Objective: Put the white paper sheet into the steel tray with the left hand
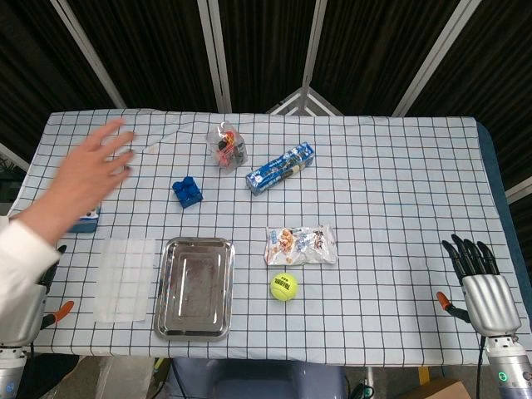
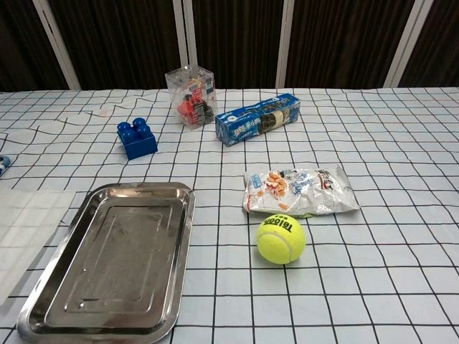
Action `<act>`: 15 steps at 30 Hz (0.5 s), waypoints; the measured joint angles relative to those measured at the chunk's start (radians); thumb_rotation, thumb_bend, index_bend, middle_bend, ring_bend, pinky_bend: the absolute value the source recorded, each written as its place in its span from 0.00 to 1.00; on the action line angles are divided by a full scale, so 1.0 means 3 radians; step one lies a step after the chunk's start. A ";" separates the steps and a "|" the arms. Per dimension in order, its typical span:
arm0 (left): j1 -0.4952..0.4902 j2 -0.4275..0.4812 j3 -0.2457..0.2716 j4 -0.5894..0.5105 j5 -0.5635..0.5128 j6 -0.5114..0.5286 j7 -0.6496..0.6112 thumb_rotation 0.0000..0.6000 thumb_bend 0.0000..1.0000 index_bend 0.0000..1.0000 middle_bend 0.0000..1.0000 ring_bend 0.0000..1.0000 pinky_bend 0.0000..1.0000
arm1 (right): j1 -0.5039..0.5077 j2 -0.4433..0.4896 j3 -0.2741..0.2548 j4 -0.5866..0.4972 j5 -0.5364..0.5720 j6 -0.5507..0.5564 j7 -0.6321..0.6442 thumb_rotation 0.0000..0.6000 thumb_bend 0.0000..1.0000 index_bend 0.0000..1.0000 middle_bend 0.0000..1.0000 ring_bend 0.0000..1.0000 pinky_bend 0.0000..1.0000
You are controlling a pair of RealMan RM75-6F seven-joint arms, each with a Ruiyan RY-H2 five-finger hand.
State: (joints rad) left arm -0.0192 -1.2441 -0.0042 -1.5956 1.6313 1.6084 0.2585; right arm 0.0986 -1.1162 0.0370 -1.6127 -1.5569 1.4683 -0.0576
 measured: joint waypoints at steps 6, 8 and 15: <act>0.0002 0.0003 0.0006 -0.0003 0.0011 0.0003 0.0010 1.00 0.07 0.00 0.00 0.00 0.00 | -0.0005 0.0003 -0.0003 0.0000 -0.0002 0.0006 0.0000 1.00 0.31 0.00 0.00 0.00 0.00; 0.0004 0.0003 0.0011 -0.0004 0.0017 0.0004 0.0017 1.00 0.07 0.00 0.00 0.00 0.00 | -0.0008 0.0004 -0.0005 0.0000 -0.0007 0.0013 0.0003 1.00 0.31 0.00 0.00 0.00 0.00; 0.0001 -0.0001 0.0019 0.0004 0.0016 -0.0018 0.0049 1.00 0.07 0.00 0.00 0.00 0.00 | -0.0008 0.0004 -0.0010 -0.0001 -0.0023 0.0016 0.0001 1.00 0.31 0.00 0.00 0.00 0.00</act>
State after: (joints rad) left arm -0.0189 -1.2445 0.0016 -1.5944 1.6361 1.6030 0.2733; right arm 0.0961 -1.1150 0.0340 -1.6129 -1.5637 1.4732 -0.0573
